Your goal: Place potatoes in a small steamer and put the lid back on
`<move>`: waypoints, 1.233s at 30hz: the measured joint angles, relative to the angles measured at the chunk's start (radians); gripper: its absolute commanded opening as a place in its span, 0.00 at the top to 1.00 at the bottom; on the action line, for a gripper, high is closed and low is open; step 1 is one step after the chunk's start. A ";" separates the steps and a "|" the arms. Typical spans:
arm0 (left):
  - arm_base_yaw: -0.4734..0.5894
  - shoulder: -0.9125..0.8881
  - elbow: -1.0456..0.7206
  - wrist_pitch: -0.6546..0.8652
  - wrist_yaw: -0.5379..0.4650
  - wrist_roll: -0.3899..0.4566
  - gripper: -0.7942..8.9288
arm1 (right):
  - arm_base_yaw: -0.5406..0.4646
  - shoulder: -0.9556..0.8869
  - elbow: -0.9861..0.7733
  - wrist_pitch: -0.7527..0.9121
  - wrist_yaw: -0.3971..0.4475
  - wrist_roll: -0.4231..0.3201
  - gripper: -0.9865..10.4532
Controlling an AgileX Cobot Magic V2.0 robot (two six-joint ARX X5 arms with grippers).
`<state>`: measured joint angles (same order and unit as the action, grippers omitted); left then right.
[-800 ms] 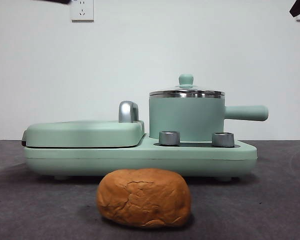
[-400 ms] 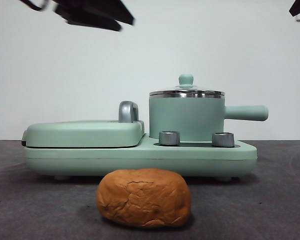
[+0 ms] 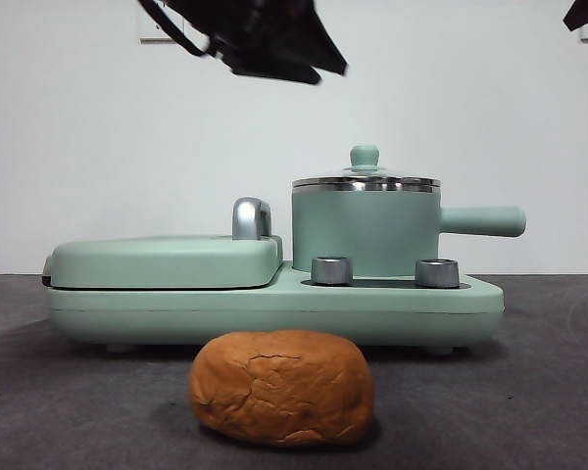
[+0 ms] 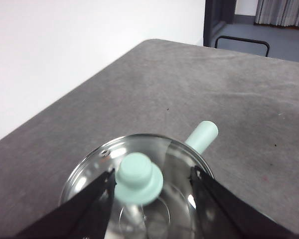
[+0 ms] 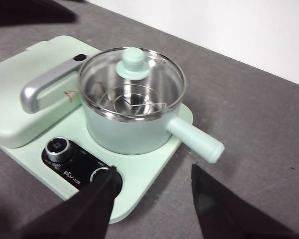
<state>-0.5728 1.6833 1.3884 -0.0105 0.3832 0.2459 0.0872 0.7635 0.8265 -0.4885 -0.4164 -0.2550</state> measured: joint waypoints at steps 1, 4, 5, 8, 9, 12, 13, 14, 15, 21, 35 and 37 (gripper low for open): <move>-0.002 0.024 0.020 0.000 0.000 0.000 0.67 | 0.005 0.000 0.000 0.000 0.000 0.000 0.71; -0.006 0.093 0.069 0.000 0.000 0.000 0.67 | 0.019 0.000 0.000 0.000 0.000 0.001 0.71; -0.006 0.114 0.082 0.000 0.000 0.000 0.67 | 0.025 0.000 0.000 0.000 0.000 0.001 0.71; -0.007 0.165 0.111 -0.001 0.000 0.000 0.67 | 0.035 0.000 0.000 0.000 0.000 0.001 0.71; -0.007 0.181 0.120 0.001 -0.001 0.000 0.67 | 0.037 0.000 0.000 0.000 0.000 0.001 0.71; -0.007 0.218 0.130 0.016 -0.002 0.000 0.67 | 0.044 0.000 0.000 0.000 0.000 0.001 0.71; -0.008 0.226 0.130 0.022 -0.002 0.000 0.67 | 0.044 0.000 0.000 0.000 0.000 0.001 0.71; -0.007 0.235 0.130 0.032 -0.002 0.000 0.67 | 0.044 0.000 0.000 0.000 0.000 0.001 0.71; -0.008 0.242 0.130 0.041 -0.003 0.000 0.67 | 0.045 0.000 0.000 0.000 0.000 0.001 0.71; -0.008 0.267 0.130 0.055 -0.003 0.000 0.67 | 0.045 0.000 0.000 0.000 0.000 0.001 0.71; -0.008 0.278 0.131 0.091 -0.002 -0.022 0.91 | 0.045 0.000 0.000 0.000 0.000 0.001 0.71; -0.008 0.278 0.131 0.092 -0.003 -0.022 0.91 | 0.045 0.000 0.000 0.000 0.000 0.001 0.71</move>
<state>-0.5808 1.9614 1.5192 0.0814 0.3805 0.2241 0.1322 0.7635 0.8265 -0.4885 -0.4168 -0.2539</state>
